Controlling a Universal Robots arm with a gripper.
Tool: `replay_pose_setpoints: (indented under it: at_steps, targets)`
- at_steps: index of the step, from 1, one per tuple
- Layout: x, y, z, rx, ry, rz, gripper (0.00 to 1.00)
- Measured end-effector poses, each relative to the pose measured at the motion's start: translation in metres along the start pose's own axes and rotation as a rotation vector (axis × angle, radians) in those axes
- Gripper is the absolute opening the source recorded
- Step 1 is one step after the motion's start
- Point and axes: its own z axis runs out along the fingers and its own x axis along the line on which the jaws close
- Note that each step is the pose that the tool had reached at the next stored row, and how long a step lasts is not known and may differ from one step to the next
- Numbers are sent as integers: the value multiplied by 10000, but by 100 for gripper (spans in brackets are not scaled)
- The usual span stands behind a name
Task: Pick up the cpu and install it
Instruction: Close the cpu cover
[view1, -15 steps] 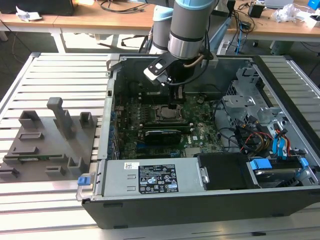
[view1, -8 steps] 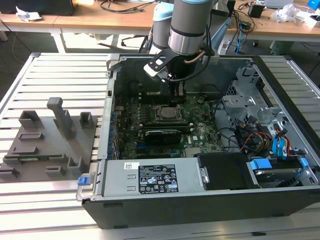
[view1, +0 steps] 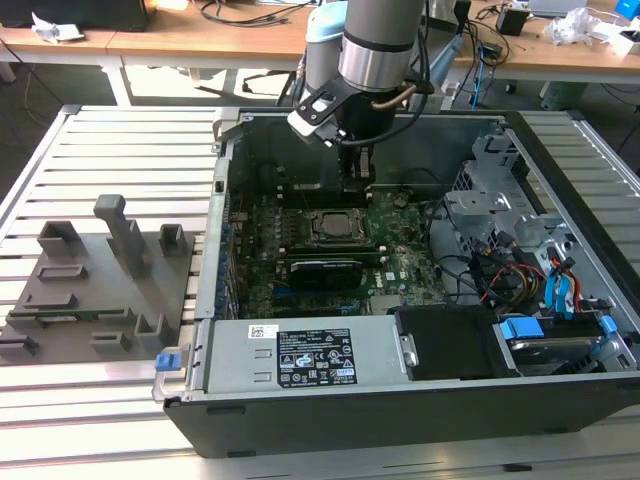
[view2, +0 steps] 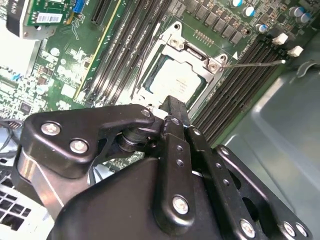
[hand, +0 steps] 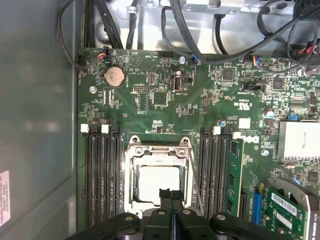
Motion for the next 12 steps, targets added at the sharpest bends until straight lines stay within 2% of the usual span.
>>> replay_pose_setpoints:
  at_steps: [6, 7, 9, 12]
  targets:
    - [-4, -5, -94, 0, 0, 0, 11]
    - [-5, -6, -119, -1, -1, 0, 11]
    - [-10, -12, -218, 0, -1, 1, 11]
    - [-11, -13, -234, -2, 3, 0, 11]
